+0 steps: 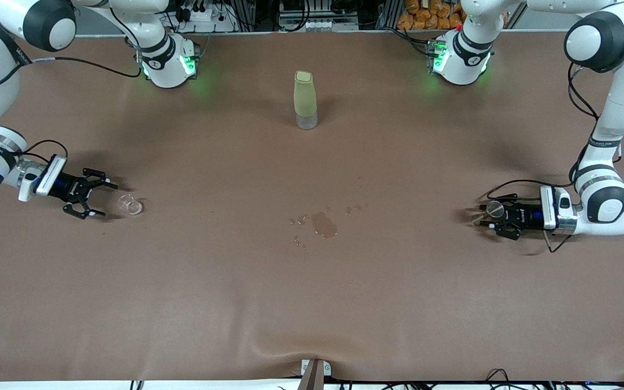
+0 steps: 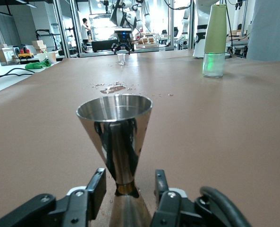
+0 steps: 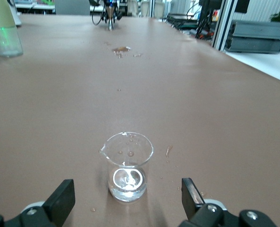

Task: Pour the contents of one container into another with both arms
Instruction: 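Grasp the glass beaker with the right gripper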

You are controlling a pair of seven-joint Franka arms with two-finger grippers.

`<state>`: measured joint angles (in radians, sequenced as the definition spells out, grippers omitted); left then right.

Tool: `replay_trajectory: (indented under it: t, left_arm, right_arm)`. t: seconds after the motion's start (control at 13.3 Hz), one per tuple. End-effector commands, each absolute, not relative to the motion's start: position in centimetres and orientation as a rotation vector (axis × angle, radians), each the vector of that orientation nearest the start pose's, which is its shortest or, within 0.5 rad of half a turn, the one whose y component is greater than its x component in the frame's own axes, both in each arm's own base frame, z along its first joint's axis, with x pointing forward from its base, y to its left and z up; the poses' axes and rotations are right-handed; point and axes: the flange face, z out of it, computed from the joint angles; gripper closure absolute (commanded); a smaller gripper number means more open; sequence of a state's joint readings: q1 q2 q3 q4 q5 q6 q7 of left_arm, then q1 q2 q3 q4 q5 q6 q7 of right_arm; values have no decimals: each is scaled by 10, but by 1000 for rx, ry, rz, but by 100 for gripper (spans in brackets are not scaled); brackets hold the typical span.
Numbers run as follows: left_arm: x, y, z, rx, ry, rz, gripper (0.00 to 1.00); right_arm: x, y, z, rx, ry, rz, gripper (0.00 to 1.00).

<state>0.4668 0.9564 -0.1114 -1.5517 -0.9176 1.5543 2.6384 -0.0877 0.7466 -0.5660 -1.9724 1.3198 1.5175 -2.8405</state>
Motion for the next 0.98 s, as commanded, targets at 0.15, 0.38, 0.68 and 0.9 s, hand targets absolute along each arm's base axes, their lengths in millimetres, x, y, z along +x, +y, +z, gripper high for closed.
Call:
replay_trajectory:
  t: [0.15,0.38,0.68,0.9]
  left_arm:
    - [596,137,87,1242,-1547,1056,62]
    - [596,137,87,1242,-1547,1056,73]
    - [597,138,89,1245,-1545,1060,96]
    - [597,135,89,1245,-1544,1054,100]
  right_arm:
    - [462,-243,92,-1498,-1639,-1418,0]
    - [461,-239,77,-1461,-1640,-1489,0]
    - [457,-239,62,-1441,-1643,-1539,0]
    - [457,-236,57,-1432,-1636,-1539,0]
